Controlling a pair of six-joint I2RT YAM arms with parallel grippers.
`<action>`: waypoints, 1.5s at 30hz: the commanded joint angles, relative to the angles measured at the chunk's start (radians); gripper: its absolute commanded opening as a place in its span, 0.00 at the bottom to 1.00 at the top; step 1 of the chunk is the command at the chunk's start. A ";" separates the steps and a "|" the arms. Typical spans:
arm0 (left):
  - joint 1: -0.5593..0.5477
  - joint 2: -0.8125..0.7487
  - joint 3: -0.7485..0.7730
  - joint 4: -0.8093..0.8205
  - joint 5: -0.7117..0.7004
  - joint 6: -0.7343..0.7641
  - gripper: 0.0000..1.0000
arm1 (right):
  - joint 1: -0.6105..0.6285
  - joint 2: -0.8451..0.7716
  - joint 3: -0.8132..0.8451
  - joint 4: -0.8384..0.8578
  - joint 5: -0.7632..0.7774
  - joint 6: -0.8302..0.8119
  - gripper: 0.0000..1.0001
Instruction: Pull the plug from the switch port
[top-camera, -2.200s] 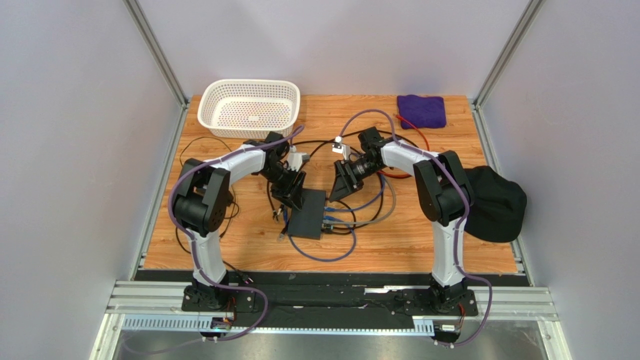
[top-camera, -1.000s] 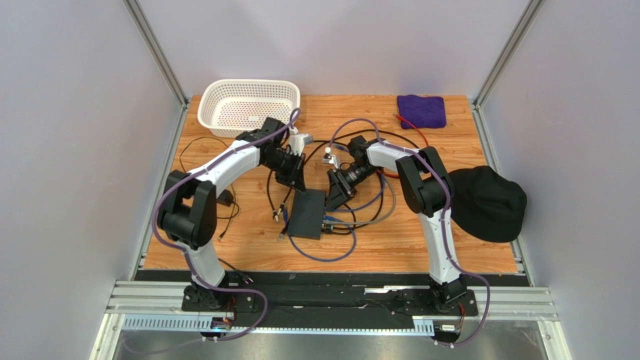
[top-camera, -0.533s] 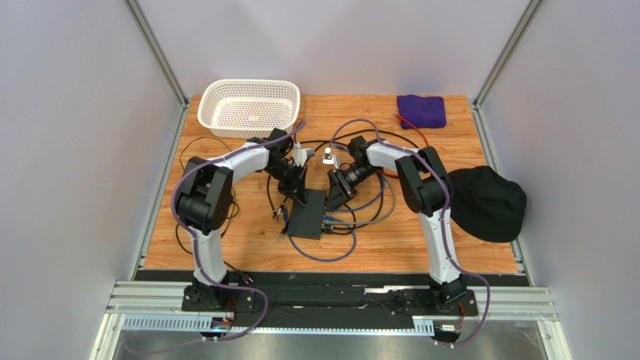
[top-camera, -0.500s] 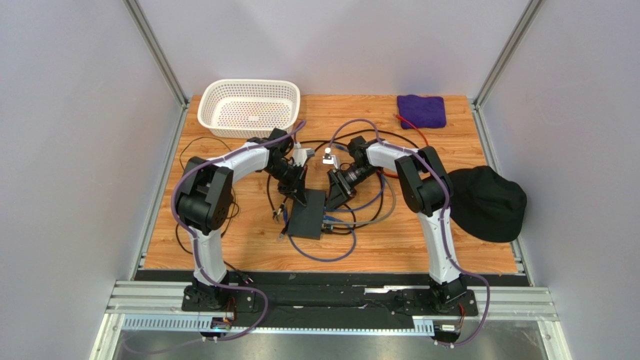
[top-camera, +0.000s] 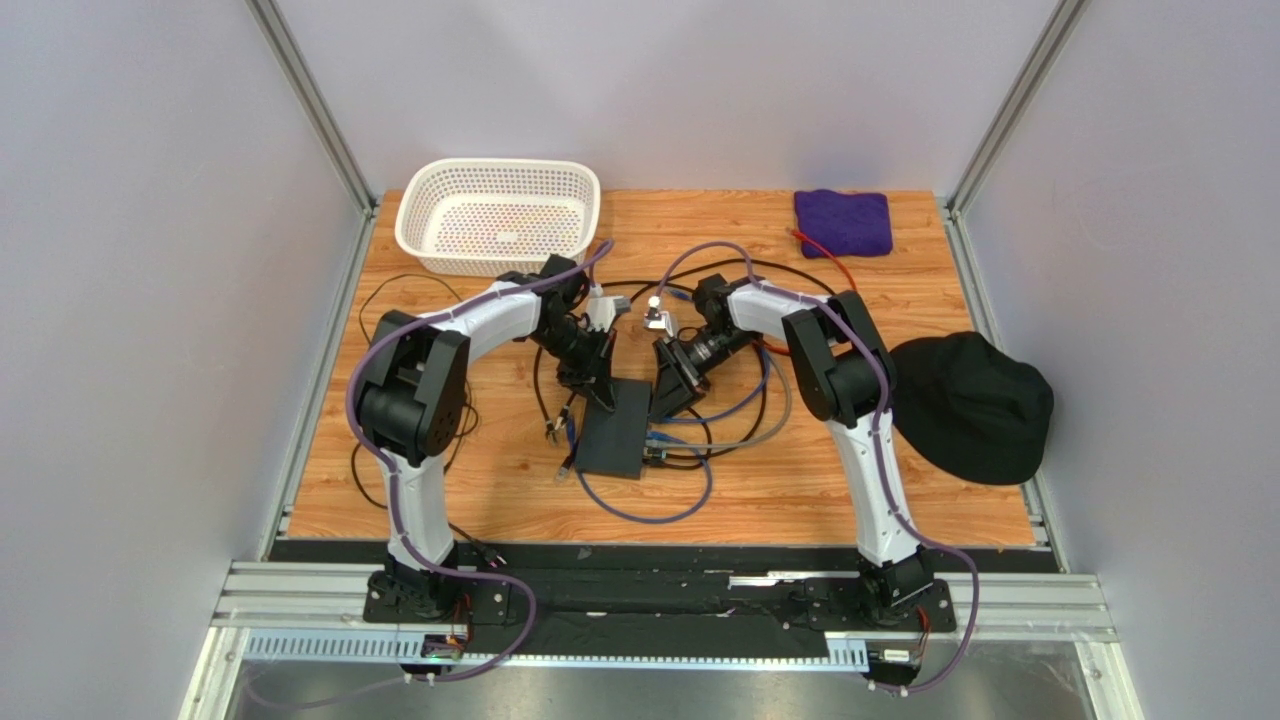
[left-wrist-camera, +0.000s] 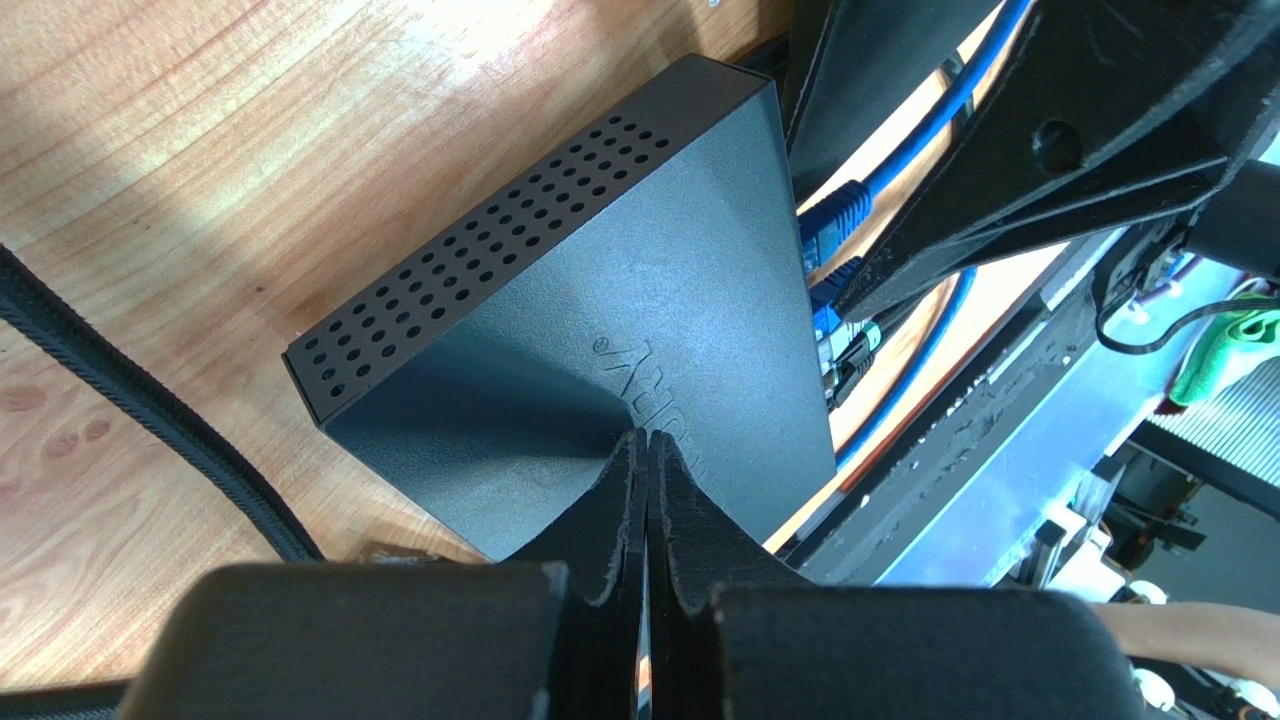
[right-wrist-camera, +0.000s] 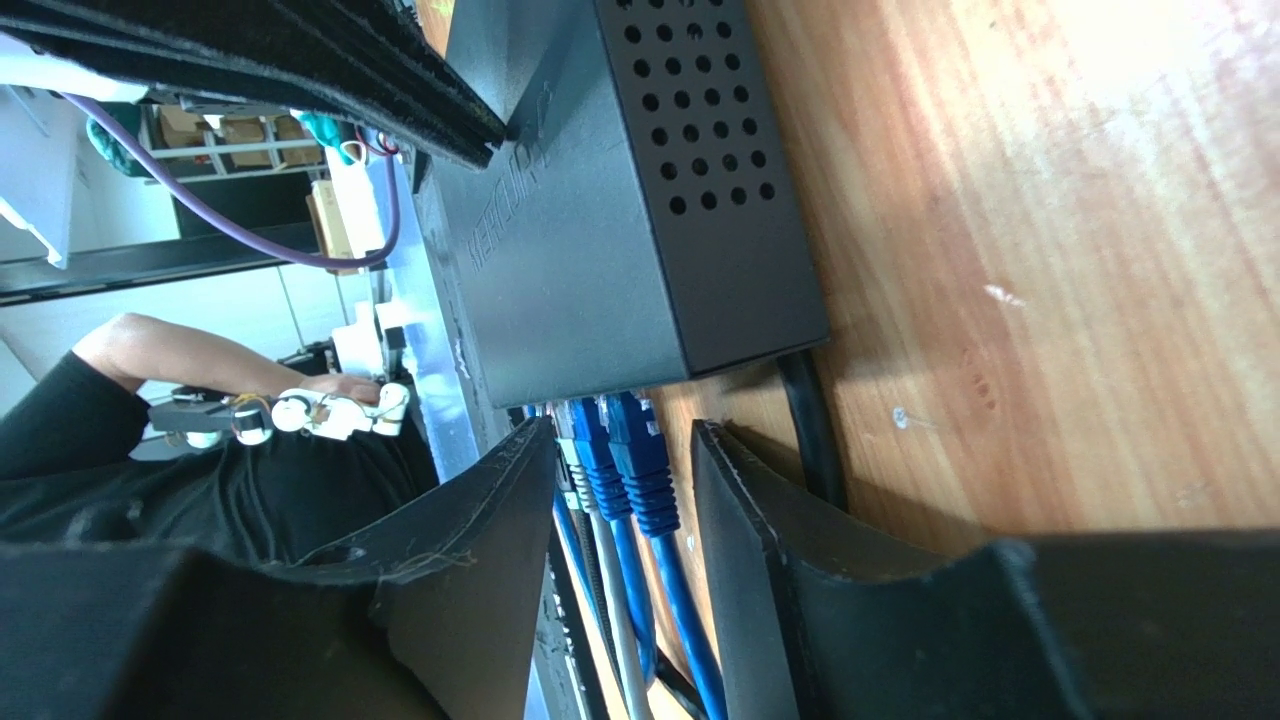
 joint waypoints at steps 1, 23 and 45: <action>-0.001 0.055 -0.007 0.022 -0.138 0.031 0.00 | 0.008 0.050 0.026 0.027 0.051 -0.028 0.45; -0.001 0.047 -0.016 0.031 -0.161 0.037 0.00 | 0.021 0.076 0.048 0.032 0.133 0.016 0.22; -0.001 0.044 -0.024 0.036 -0.176 0.053 0.00 | 0.018 0.146 0.078 -0.141 0.098 -0.151 0.00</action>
